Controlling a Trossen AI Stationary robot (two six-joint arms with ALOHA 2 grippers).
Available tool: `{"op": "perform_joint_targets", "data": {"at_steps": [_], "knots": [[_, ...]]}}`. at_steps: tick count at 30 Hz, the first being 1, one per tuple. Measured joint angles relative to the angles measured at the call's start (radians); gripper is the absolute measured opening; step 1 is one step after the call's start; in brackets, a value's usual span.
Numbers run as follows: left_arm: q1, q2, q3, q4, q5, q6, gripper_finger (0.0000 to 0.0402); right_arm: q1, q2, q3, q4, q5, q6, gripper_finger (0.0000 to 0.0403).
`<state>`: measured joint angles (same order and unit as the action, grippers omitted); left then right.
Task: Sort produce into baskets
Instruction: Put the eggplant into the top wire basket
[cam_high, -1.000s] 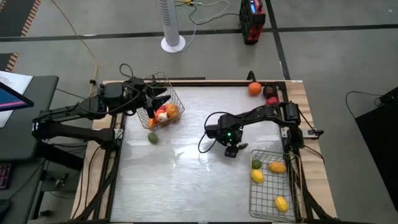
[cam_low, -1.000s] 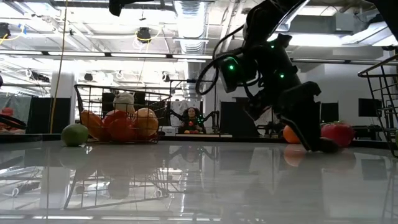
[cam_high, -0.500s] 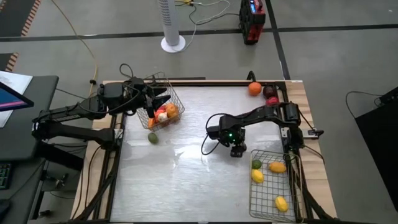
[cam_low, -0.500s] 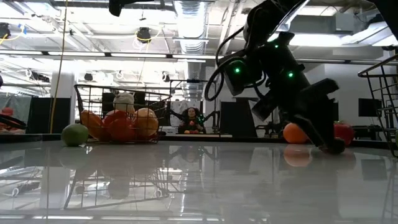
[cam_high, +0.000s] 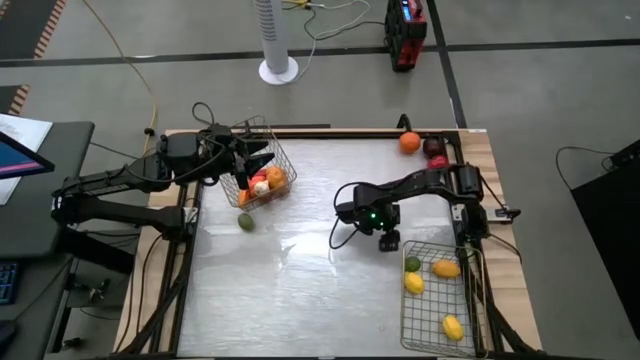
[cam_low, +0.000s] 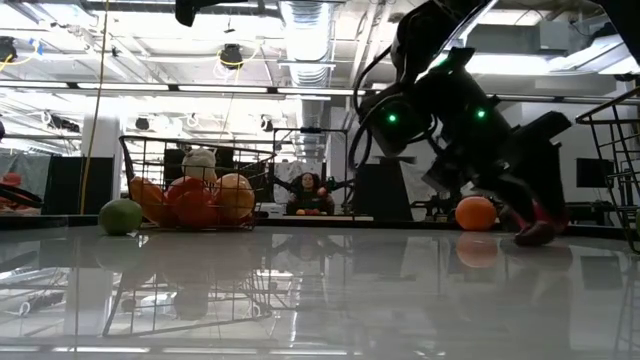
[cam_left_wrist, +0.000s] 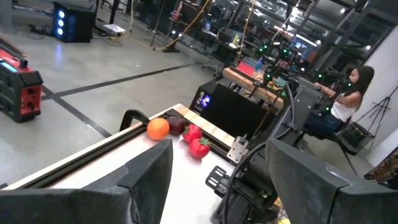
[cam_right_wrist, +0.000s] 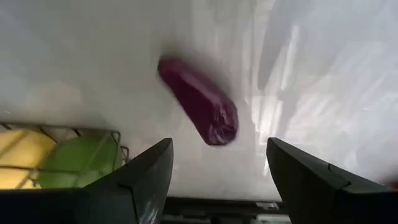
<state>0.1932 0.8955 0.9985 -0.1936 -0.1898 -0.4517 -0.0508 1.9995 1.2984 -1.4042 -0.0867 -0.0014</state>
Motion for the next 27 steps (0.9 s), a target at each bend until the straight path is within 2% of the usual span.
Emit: {"op": "perform_joint_targets", "data": {"at_steps": [9,13,27], "knots": [[0.0,0.0,0.0,-0.002,0.026,-0.023,0.0245,-0.018,0.001,-0.062,0.084,-0.018,-0.023,0.0285],[0.0,0.0,0.0,-0.005,0.032,-0.023,0.0245,0.002,0.001,-0.079,0.11,0.036,-0.032,0.028],[0.0,0.0,0.0,-0.004,0.027,-0.023,0.0245,0.061,0.001,-0.017,0.197,0.073,-0.03,0.0269]]}}
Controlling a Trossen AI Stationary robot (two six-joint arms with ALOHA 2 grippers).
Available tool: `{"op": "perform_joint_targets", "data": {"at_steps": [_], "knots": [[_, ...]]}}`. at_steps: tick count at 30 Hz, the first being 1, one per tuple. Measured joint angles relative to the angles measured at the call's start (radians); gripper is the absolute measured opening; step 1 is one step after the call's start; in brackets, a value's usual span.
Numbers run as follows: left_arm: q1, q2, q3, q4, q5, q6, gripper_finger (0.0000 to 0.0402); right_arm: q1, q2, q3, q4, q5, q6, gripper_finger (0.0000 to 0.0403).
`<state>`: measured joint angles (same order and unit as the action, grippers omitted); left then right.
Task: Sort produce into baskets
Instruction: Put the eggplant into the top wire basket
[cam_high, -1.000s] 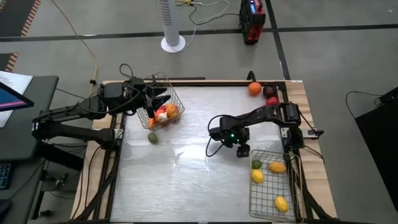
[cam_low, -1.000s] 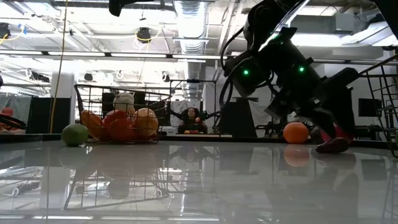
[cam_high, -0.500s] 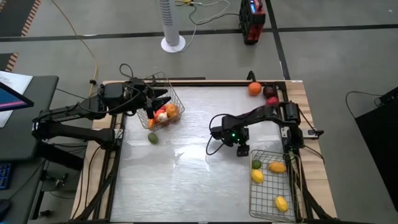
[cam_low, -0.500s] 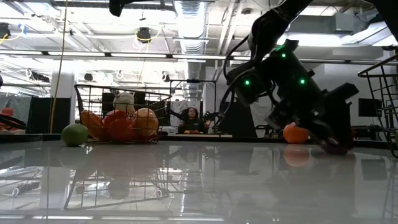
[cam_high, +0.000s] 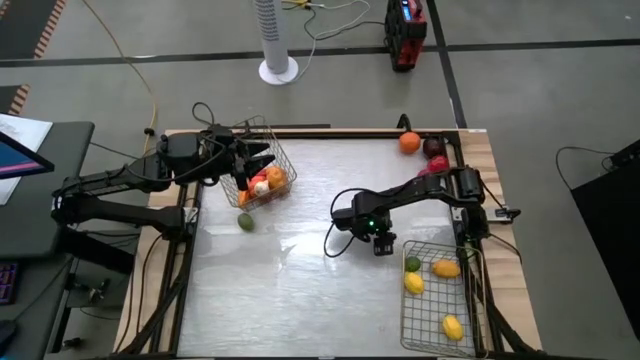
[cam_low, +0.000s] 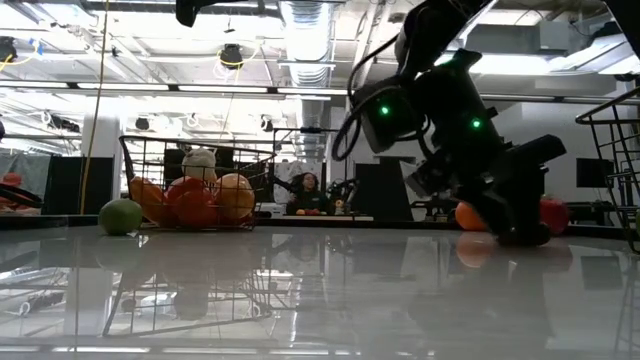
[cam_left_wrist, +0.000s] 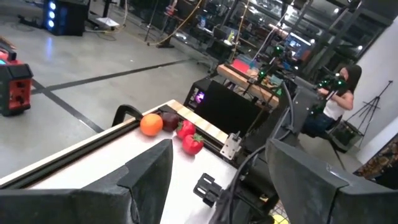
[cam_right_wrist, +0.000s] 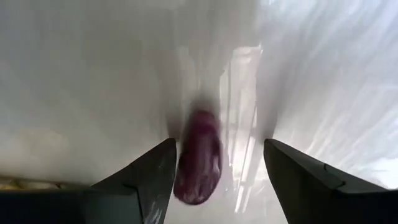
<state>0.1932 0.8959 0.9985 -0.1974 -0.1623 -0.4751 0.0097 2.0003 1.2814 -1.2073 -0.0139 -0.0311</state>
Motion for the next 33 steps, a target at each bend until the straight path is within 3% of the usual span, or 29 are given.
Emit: {"op": "perform_joint_targets", "data": {"at_steps": [8,24,33], "knots": [[0.0,0.0,0.0,0.0,-0.001,-0.002,0.0245,0.01,0.0,0.006,0.04,0.0,-0.045,0.0256],[0.0,0.0,0.0,0.0,-0.002,-0.003,0.0245,0.009,0.0,0.006,0.045,-0.014,-0.043,0.0102],[0.0,0.0,0.0,0.0,-0.002,0.0,0.0245,-0.014,0.001,0.017,0.009,-0.071,-0.019,0.0074]]}}
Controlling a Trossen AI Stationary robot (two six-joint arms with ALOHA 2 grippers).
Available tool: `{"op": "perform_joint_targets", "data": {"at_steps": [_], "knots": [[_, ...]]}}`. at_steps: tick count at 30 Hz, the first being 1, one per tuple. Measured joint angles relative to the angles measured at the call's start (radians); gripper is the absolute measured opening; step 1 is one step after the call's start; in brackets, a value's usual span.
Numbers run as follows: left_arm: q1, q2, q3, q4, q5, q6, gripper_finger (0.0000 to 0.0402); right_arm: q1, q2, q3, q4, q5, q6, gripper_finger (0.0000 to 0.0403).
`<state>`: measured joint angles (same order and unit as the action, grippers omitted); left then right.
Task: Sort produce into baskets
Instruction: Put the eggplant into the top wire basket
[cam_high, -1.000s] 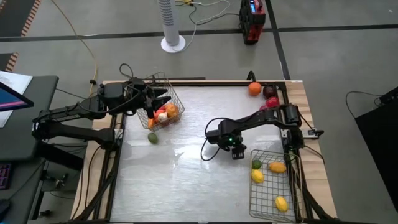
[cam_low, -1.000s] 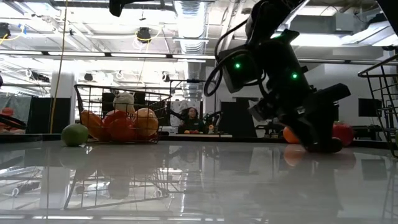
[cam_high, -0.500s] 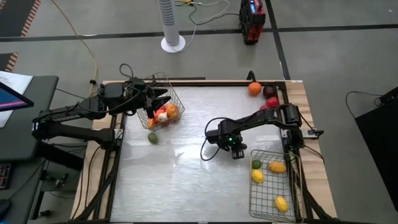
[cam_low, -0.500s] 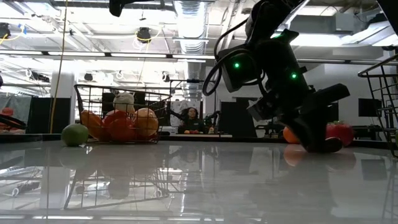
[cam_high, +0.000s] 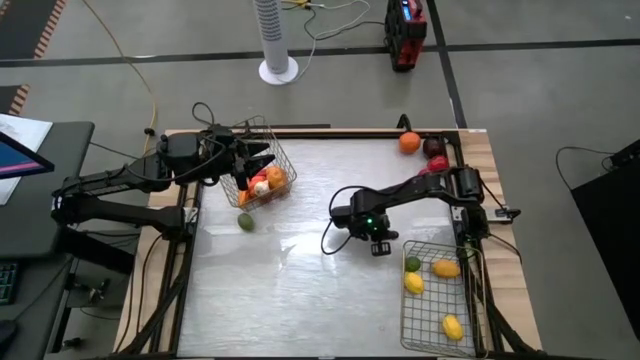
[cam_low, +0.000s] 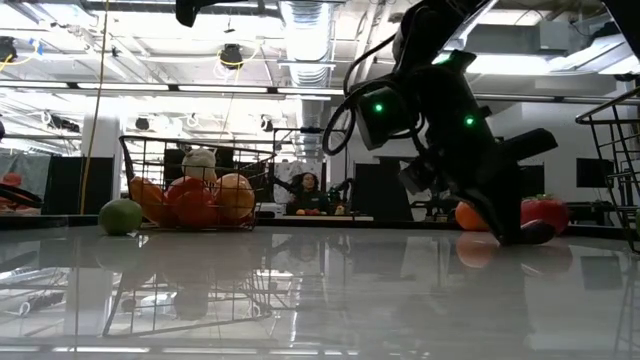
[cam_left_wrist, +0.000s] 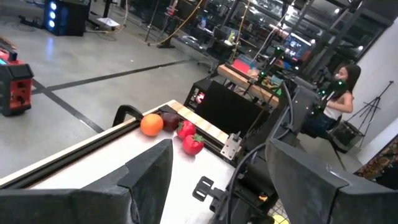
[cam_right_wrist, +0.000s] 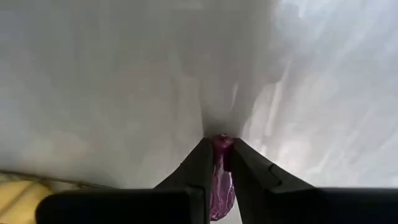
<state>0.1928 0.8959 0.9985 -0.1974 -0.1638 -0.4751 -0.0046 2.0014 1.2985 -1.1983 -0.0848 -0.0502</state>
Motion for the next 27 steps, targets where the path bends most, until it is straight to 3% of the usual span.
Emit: {"op": "perform_joint_targets", "data": {"at_steps": [8,15,20,27], "knots": [[0.0,0.0,0.0,0.0,0.0,-0.001,0.0245,-0.038,0.001,0.115,-0.037,-0.004,0.013,0.0072],[0.0,0.0,0.0,0.014,0.0,-0.015,0.0245,-0.092,0.001,0.361,0.031,-0.008,0.046,0.0072],[0.0,-0.013,0.0,0.126,0.0,-0.107,0.0245,-0.117,-0.001,0.512,0.272,-0.023,0.046,0.0072],[0.0,-0.015,0.0,0.349,0.056,-0.136,0.0245,-0.142,-0.001,0.533,0.809,-0.022,-0.039,0.0072]]}}
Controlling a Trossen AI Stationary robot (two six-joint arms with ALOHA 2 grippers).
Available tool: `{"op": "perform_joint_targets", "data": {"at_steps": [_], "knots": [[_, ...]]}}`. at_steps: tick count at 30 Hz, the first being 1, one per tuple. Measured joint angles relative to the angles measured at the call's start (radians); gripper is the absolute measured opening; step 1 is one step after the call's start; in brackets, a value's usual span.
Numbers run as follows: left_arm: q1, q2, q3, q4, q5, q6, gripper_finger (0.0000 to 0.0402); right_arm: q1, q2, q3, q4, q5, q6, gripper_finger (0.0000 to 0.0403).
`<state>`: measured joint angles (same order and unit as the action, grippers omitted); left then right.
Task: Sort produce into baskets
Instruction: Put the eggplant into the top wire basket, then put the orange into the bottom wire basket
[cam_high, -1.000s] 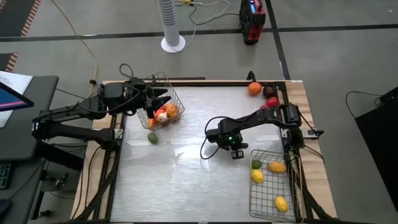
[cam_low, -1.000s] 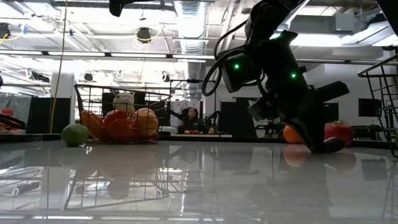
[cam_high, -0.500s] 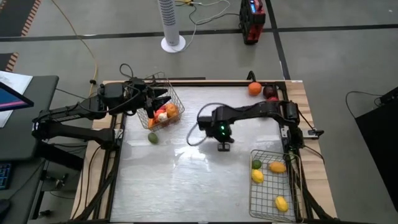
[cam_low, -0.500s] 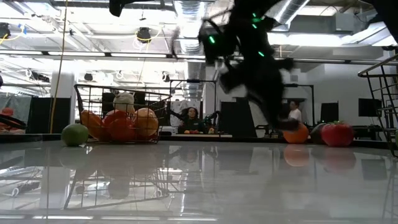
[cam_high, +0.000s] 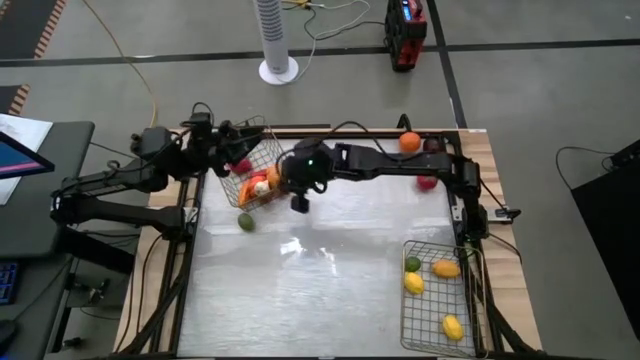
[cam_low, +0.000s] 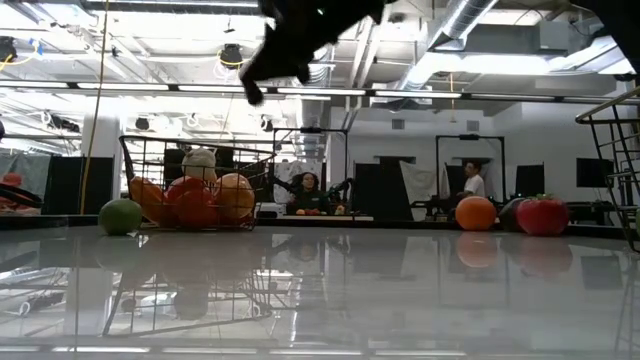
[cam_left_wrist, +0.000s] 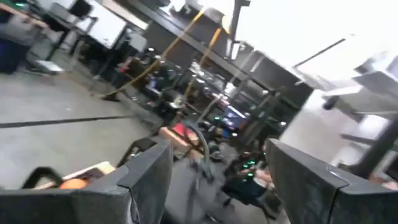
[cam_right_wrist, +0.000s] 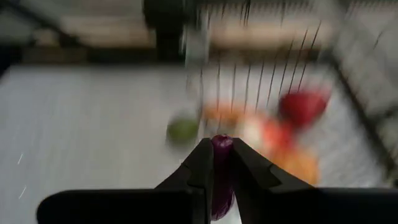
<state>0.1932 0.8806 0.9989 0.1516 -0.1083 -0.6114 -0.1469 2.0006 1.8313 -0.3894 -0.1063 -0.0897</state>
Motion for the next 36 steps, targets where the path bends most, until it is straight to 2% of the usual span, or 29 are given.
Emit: {"op": "perform_joint_targets", "data": {"at_steps": [2,4,7,10,15,20,23,25,28,33,36], "knots": [[0.0,-0.002,0.0,-0.004,0.022,-0.004,0.0245,-0.011,0.0,-0.001,0.112,0.021,-0.014,0.0072],[0.0,-0.004,0.0,-0.009,0.041,-0.022,0.0245,-0.026,0.0,-0.005,0.192,0.086,-0.014,0.0072],[0.0,-0.007,0.0,-0.004,0.05,-0.035,0.0245,-0.052,0.0,-0.007,0.254,0.178,-0.015,0.0072],[0.0,-0.005,0.0,-0.006,0.045,-0.036,0.0245,-0.082,0.0,-0.007,0.304,0.21,-0.006,0.0087],[0.0,-0.006,0.0,-0.004,0.022,-0.034,0.0245,-0.124,0.0,-0.007,0.361,0.204,0.084,0.0168],[0.0,-0.006,0.0,-0.004,0.016,-0.016,0.0245,-0.142,0.0,-0.007,0.299,0.161,0.149,0.0252],[0.0,-0.006,0.0,-0.006,0.016,-0.012,0.0245,-0.142,-0.009,-0.007,0.192,0.135,0.14,0.0277],[0.0,-0.006,0.0,-0.01,0.016,-0.005,0.0245,-0.144,-0.032,-0.007,0.037,0.146,0.142,0.0282],[0.0,-0.007,0.0,-0.037,0.016,-0.003,0.0245,-0.161,-0.068,-0.007,-0.243,0.22,0.138,0.0284],[0.0,-0.003,0.0,-0.133,0.015,0.015,0.0245,-0.259,-0.077,-0.01,-0.628,0.24,0.12,0.0284],[0.0,0.003,0.0,-0.178,0.014,0.017,0.0245,-0.342,-0.079,-0.036,-0.732,0.239,0.169,0.0285]]}}
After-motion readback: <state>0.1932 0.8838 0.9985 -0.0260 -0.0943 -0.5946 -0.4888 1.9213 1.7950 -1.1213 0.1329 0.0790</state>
